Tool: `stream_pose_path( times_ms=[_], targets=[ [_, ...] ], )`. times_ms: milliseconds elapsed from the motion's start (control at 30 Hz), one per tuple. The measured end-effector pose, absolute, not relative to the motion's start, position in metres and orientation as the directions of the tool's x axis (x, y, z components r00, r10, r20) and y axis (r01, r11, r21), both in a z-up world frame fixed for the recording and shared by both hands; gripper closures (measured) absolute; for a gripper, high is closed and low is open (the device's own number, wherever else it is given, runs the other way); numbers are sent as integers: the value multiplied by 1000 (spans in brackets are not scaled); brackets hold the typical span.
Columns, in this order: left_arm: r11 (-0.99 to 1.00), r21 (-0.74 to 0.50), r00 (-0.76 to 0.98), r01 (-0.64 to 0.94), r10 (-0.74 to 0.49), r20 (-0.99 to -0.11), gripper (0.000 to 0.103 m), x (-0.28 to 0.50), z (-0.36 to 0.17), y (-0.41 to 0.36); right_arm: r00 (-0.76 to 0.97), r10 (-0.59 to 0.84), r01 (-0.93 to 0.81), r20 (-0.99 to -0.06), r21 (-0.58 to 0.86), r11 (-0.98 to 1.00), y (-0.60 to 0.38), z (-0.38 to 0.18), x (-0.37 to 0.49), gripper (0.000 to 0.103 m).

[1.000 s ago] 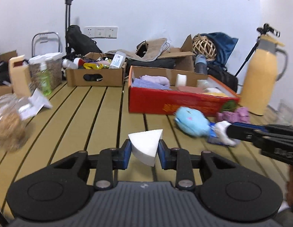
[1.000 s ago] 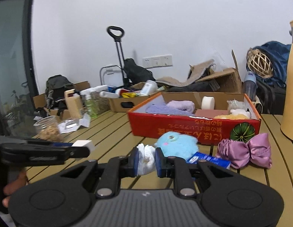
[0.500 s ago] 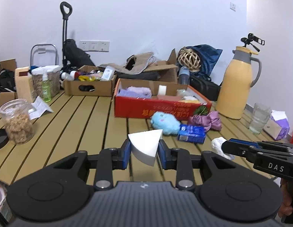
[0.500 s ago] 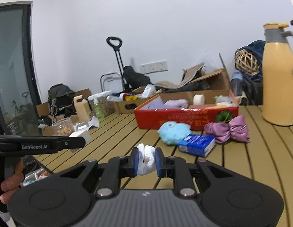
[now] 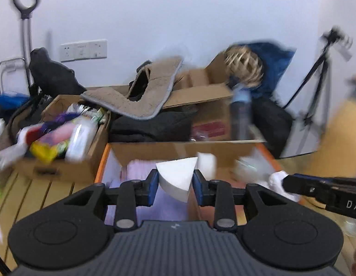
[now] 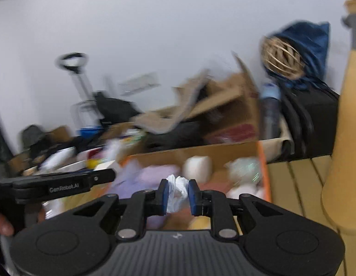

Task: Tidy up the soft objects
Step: 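Carry the white foam piece into the box and release it, then return to the table and grasp the pink satin bow with both grippers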

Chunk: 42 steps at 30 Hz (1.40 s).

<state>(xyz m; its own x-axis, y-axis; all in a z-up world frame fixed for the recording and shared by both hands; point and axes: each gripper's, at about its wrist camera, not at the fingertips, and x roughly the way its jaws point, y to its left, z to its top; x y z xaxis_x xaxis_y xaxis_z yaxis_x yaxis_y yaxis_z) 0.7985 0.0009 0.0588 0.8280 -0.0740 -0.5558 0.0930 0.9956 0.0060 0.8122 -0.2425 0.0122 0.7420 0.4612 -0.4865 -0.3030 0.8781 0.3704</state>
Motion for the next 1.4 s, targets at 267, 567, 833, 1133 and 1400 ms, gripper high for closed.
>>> stream_pose_path(
  times_ms=[267, 567, 833, 1133, 1400],
  targets=[
    [994, -45, 701, 101, -103, -705, 69, 918, -10, -36, 674, 375, -140, -637, 388, 911, -227, -49, 952, 79],
    [985, -166, 686, 48, -154, -712, 50, 909, 3, -4, 715, 426, -130, -555, 493, 861, -249, -39, 951, 46],
    [993, -91, 740, 72, -115, -663, 38, 841, 78, 17, 750, 422, -175, -509, 463, 869, -267, 35, 886, 45],
    [987, -72, 828, 146, -162, -537, 31, 666, 134, 32, 767, 444, -347, -463, 283, 894, -274, 98, 735, 35],
    [989, 2, 944, 147, -140, -300, 14, 435, 92, 39, 817, 460, -467, -347, 70, 882, -278, 54, 523, 23]
  ],
)
